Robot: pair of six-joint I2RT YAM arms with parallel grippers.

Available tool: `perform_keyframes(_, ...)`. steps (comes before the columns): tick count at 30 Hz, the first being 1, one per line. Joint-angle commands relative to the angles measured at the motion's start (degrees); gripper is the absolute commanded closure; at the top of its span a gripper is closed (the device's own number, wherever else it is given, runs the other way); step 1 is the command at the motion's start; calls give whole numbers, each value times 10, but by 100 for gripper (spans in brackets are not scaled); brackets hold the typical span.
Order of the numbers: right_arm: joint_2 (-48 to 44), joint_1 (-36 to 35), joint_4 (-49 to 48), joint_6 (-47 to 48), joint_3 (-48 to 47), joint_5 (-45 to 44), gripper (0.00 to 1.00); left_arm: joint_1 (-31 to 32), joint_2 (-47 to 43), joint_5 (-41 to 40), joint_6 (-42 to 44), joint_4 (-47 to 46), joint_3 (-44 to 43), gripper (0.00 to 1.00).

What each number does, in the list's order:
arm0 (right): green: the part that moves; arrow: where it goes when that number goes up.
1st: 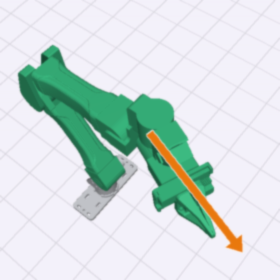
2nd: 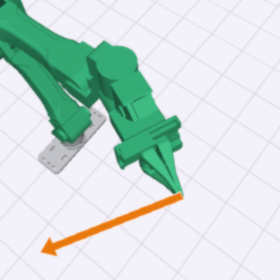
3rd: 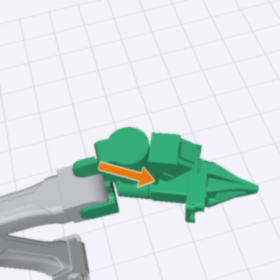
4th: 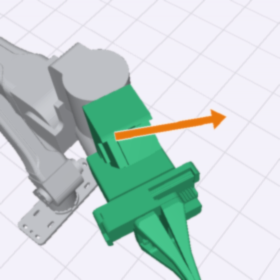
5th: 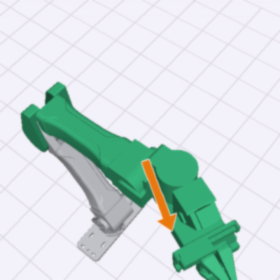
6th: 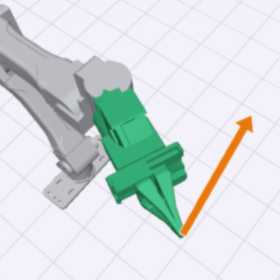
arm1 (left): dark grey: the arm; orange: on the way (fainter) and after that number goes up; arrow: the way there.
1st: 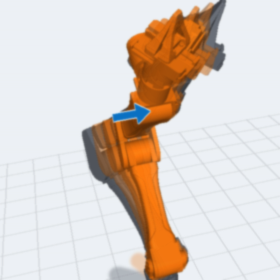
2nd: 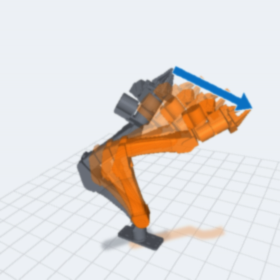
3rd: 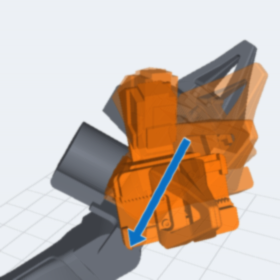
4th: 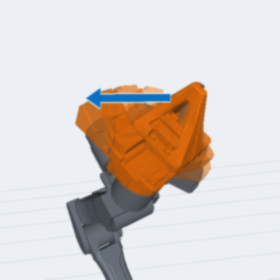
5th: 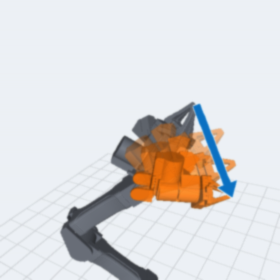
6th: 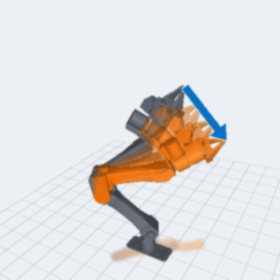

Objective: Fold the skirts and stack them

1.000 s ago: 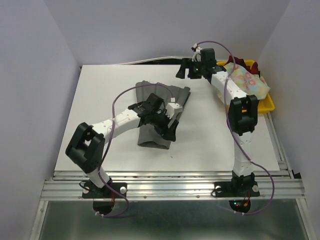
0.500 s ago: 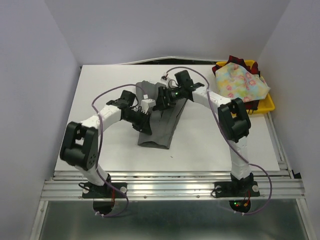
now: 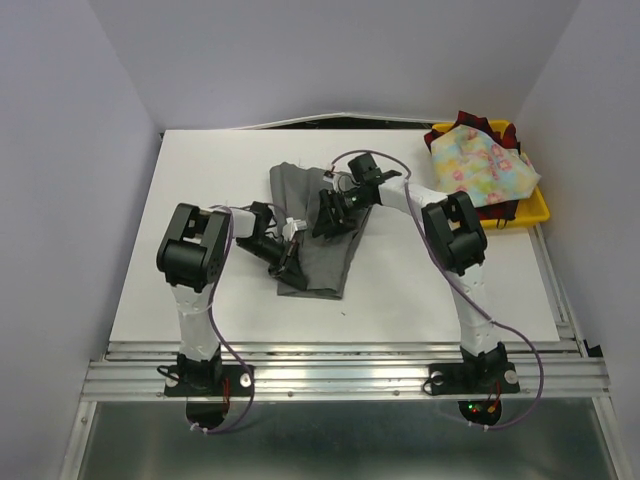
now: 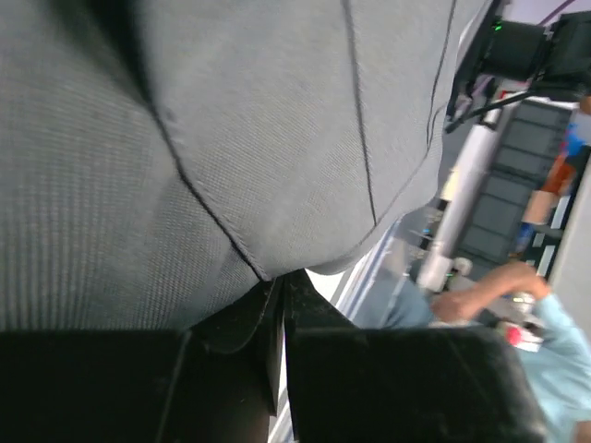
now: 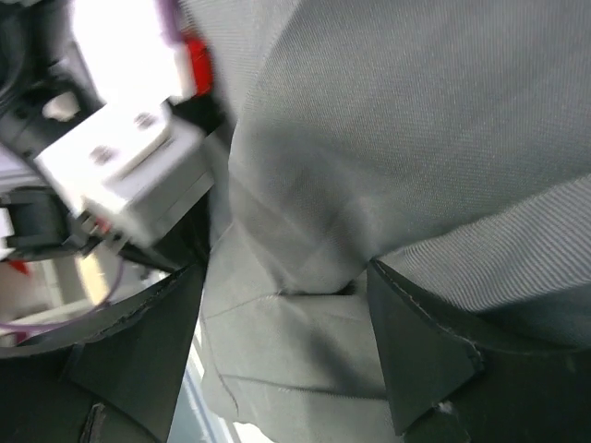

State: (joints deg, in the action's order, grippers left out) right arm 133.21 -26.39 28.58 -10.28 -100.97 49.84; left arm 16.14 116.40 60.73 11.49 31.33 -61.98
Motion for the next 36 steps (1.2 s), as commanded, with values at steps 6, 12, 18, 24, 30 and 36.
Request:
perform_keyframes(6,-76,4,86,91,-68,-59,23,61,-243,-138,78,-51,5,45)
perform_keyframes(12,-235,4,61,20,43,-91,22,92,-419,-332,152,-82,22,34)
perform_keyframes(18,-332,4,20,-107,284,-158,18,144,-536,-471,294,-164,154,29)
perform_keyframes(24,-378,9,-105,-184,472,-148,14,195,-569,-508,403,-241,251,29)
perform_keyframes(30,-329,9,-203,-244,518,-118,14,241,-551,-511,413,-283,270,28)
perform_keyframes(36,-281,9,-280,-286,543,-83,19,275,-520,-519,409,-309,276,28)
